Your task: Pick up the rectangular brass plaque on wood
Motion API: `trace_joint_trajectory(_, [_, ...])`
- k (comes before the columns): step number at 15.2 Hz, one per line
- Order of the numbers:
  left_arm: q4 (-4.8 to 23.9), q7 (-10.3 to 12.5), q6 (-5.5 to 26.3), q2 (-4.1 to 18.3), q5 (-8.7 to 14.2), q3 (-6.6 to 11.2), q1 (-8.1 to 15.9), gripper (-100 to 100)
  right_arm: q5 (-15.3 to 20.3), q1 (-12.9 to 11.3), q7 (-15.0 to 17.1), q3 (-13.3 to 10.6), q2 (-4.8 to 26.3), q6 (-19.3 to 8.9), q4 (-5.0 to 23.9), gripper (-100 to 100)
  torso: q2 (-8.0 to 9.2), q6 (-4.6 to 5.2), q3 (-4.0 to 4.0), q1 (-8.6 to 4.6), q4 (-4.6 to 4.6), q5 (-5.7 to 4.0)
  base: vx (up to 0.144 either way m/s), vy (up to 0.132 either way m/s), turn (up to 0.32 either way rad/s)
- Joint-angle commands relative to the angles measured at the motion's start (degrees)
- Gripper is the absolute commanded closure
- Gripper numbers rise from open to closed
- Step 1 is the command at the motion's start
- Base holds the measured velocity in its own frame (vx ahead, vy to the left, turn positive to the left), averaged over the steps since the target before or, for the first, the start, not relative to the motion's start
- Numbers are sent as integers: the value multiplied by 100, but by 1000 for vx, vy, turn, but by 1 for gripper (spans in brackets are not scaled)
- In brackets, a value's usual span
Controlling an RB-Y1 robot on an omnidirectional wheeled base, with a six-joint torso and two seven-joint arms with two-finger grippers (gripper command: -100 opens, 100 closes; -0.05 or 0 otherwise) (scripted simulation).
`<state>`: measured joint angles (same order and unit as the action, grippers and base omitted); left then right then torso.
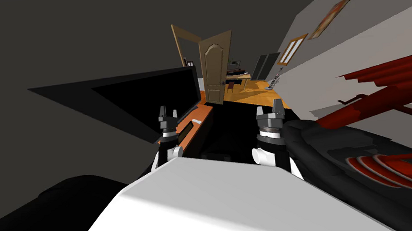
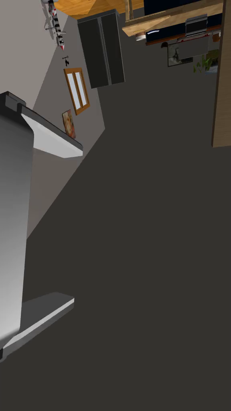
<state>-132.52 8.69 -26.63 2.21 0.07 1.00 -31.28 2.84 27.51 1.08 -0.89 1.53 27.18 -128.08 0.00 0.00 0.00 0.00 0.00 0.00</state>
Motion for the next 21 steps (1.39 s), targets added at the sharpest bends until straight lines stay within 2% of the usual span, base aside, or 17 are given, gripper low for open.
trace_joint_trajectory(1, [48,44,168,248,66,52,-32,-100,0,0,0,0,0,0,0,0,0,0,0,0,0,0,16,-5,-30])
trace_joint_trajectory(4, [165,153,576,532,228,179,-110,-100,0,1,0,0,0,0,0,0,-18,0,-10,1,-4,0,60,-3,-56])
trace_joint_trajectory(5, [165,153,580,532,228,179,-110,-100,0,1,0,0,0,0,0,0,-25,1,-14,3,-6,1,65,2,-39])
trace_joint_trajectory(6, [218,202,765,616,300,236,-145,-100,0,1,0,0,0,0,0,0,-27,0,-16,3,-6,1,69,-9,-40])
trace_joint_trajectory(7, [218,202,765,616,300,236,-145,-100,0,1,0,0,0,0,0,0,-29,0,-17,0,-7,1,61,-13,-29])
trace_joint_trajectory(8, [277,256,914,696,381,300,-184,-100,0,1,0,0,0,0,0,0,-28,0,-16,-2,-7,0,52,-13,-45])
trace_joint_trajectory(11, [342,316,1197,770,470,370,-226,-100,0,1,0,0,0,0,0,0,-26,1,-15,-1,-6,0,57,-5,-42])
trace_joint_trajectory(12, [342,316,1197,770,470,370,-226,-100,0,1,0,0,0,0,0,0,-26,0,-15,0,-6,0,40,0,-9])
trace_joint_trajectory(13, [412,380,1406,840,567,446,-272,-100,0,1,0,0,0,0,0,0,-22,0,-13,0,-5,0,43,-3,-43])
trace_joint_trajectory(16, [487,449,1704,906,669,527,-322,-100,0,1,0,0,0,0,0,0,-24,1,-14,-1,-5,0,57,-5,-52])
trace_joint_trajectory(17, [487,449,1704,906,669,527,-322,-100,0,1,0,0,0,0,0,0,-25,0,-15,0,-6,0,48,1,-10])
trace_joint_trajectory(18, [567,523,1897,966,778,613,-374,-100,0,1,0,0,0,0,0,0,-24,0,-14,0,-5,0,56,1,-42])
trace_joint_trajectory(20, [567,523,1982,966,778,613,-374,-100,0,1,0,0,0,0,0,0,-27,0,-15,1,-6,1,56,-1,-33])
trace_joint_trajectory(21, [651,599,2203,1023,893,704,-429,-100,0,1,0,0,0,0,0,0,-24,0,-14,0,-6,0,55,0,-44])
